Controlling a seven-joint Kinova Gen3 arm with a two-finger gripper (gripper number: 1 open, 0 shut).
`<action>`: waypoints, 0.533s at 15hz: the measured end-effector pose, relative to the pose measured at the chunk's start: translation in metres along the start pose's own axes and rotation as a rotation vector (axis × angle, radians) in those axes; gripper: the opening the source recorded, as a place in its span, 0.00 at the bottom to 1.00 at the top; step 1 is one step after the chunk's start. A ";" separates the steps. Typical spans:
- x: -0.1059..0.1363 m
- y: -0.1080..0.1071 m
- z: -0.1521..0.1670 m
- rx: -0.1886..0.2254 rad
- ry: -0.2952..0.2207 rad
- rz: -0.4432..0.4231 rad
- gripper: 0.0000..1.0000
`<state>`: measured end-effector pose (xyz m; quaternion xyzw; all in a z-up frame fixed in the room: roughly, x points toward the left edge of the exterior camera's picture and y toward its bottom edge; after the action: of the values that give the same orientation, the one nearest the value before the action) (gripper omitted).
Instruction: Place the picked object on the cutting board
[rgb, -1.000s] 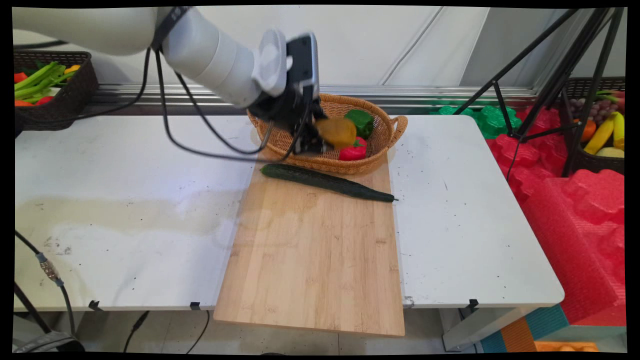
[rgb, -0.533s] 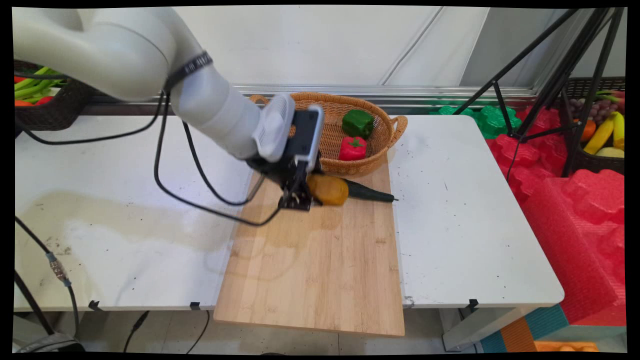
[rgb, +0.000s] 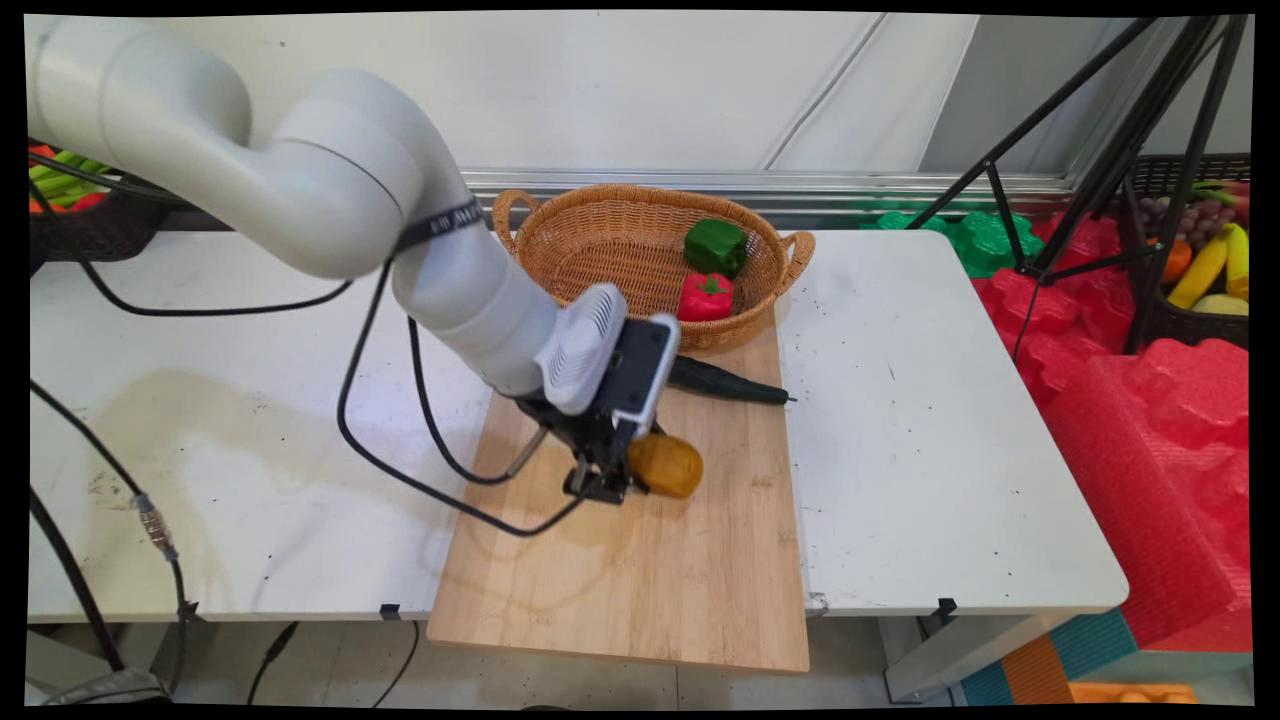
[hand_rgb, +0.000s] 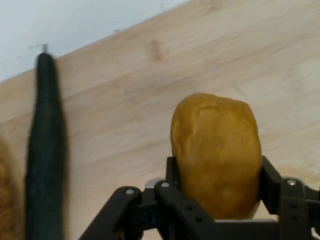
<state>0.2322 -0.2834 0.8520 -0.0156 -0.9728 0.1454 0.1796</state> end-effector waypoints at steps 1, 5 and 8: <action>0.002 0.002 0.006 -0.013 0.000 0.007 0.00; 0.004 0.007 0.024 -0.046 -0.007 0.022 0.00; 0.003 0.008 0.035 -0.066 -0.015 0.030 0.00</action>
<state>0.2166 -0.2854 0.8201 -0.0348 -0.9781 0.1159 0.1695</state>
